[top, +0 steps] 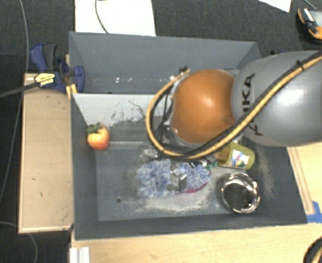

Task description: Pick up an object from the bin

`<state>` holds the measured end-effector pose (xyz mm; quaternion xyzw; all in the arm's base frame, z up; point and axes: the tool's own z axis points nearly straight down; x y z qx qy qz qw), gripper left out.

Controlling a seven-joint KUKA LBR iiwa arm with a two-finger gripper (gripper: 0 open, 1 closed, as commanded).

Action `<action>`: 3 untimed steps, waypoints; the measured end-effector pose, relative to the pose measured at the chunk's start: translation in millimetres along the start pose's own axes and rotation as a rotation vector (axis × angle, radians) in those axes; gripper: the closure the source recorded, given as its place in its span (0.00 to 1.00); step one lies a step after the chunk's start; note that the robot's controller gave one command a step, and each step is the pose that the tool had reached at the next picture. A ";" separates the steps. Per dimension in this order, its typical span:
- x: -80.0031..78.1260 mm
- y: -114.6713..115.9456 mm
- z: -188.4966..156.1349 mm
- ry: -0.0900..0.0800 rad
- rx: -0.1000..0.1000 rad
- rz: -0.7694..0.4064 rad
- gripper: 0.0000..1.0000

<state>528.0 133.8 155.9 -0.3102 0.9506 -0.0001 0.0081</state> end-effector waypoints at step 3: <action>6.8 -14.1 -95.8 0.013 -0.003 0.421 1.00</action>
Offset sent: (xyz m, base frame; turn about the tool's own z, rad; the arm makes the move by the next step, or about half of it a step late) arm 0.0000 0.0000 0.0000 0.0000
